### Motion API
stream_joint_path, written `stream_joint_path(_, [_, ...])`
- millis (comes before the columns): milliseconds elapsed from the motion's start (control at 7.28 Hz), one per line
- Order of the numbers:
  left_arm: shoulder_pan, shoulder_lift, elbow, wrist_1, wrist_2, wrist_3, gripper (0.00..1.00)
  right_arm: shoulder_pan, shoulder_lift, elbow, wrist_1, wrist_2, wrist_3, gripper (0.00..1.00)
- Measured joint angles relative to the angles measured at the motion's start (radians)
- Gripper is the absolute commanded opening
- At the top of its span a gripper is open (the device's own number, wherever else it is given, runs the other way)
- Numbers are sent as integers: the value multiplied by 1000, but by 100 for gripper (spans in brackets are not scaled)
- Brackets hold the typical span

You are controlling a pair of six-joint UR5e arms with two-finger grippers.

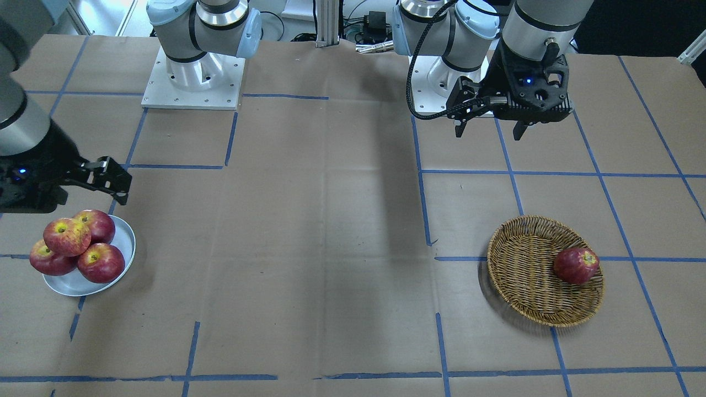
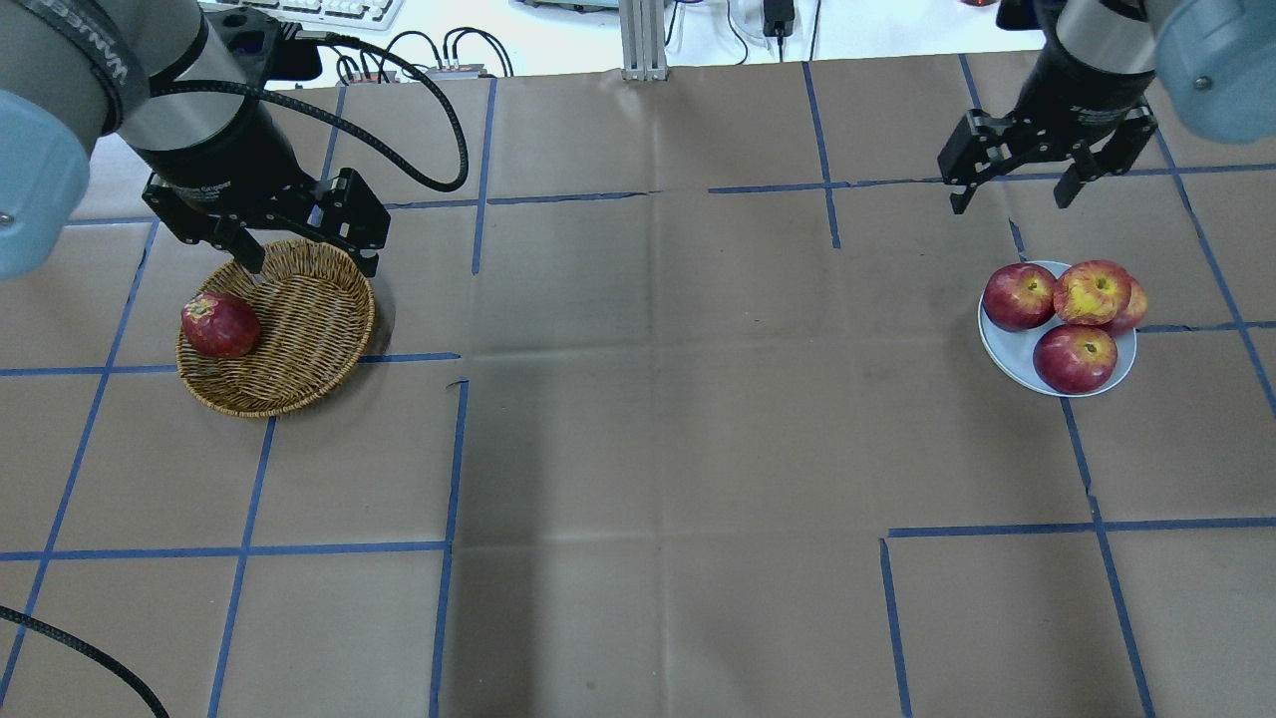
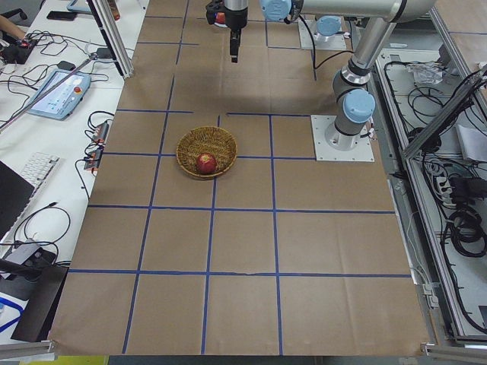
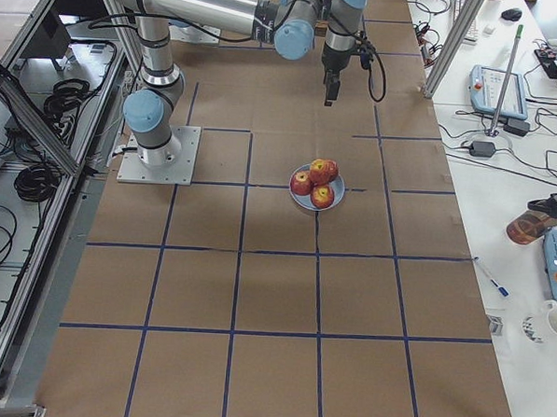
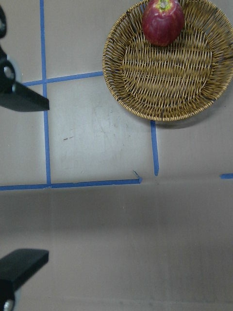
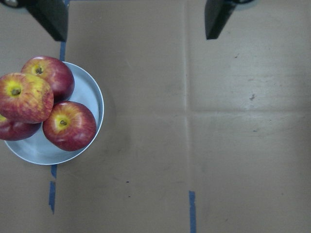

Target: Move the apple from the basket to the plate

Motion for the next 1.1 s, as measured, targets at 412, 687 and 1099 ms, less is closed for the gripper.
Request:
stream_joint_path(412, [0, -1, 1, 0, 0, 0, 99, 62, -52, 8, 17, -2, 42, 100])
stream_joint_path(687, [1, -2, 2, 0, 0, 0, 99, 65, -58, 7, 18, -3, 51, 100])
stream_joint_path(1099, [2, 0, 1, 0, 0, 0, 99, 65, -56, 7, 18, 0, 53, 100])
